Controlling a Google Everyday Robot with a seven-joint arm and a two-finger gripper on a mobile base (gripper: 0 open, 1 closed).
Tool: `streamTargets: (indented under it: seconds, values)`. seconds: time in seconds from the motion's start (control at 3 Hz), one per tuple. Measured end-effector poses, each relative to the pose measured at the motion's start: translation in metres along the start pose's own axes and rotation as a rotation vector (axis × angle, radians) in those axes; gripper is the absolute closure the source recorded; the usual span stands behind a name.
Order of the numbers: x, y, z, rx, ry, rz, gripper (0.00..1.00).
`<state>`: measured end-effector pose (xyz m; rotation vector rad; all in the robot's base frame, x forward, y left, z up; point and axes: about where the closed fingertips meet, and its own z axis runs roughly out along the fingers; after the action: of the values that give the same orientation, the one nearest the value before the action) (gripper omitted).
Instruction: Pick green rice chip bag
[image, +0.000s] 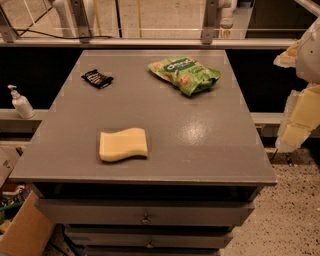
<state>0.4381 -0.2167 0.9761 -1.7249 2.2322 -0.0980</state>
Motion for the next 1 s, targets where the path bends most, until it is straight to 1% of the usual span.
streamTargets:
  seconds: [0.33, 0.67, 1.0]
  values:
    - [0.0, 0.0, 0.0, 0.0, 0.0, 0.0, 0.0]
    - [-0.006, -0.006, 0.009, 0.021, -0.043, 0.002, 0.0]
    - [-0.025, -0.029, 0.032, 0.051, -0.157, 0.016, 0.0]
